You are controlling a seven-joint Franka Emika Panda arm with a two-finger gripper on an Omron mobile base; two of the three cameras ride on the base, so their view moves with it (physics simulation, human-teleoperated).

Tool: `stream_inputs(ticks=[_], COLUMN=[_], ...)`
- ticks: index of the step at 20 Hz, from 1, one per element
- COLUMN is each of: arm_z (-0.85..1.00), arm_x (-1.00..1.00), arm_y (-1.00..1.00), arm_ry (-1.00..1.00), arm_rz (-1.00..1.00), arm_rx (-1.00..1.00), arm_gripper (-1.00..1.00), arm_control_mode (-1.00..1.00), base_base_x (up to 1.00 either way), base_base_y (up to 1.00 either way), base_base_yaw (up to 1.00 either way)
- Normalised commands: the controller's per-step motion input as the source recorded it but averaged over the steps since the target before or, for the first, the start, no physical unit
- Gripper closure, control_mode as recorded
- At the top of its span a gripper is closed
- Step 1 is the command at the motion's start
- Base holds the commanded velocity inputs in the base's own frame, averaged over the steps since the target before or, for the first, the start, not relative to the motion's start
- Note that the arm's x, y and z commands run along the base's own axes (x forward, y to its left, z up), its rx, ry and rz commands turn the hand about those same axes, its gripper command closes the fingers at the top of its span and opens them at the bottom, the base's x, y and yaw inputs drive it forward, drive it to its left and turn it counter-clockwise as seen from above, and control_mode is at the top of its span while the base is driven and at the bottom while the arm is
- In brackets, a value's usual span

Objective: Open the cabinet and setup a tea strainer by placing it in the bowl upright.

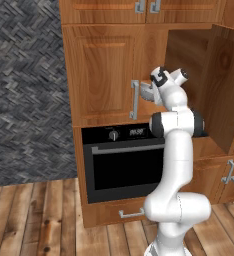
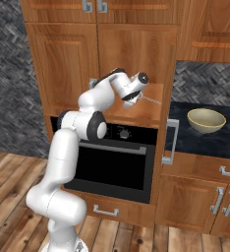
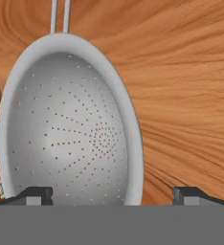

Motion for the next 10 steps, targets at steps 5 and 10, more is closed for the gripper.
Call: stream_inputs(ticks=[5, 10], arm_z=[-0.01, -0.15], arm_x=[0.0, -0.01], arm_y=[0.0, 0.0], arm_ry=[0.03, 0.09], arm_rz=[0.0, 0.0], arm_rx=[0.0, 0.0], arm_gripper=[-1.0, -1.0], arm_control_mode=[-1.0, -1.0], base_base_x=[0.0, 0.0], base_base_y=[0.0, 0.0], base_base_yaw=[0.0, 0.0])
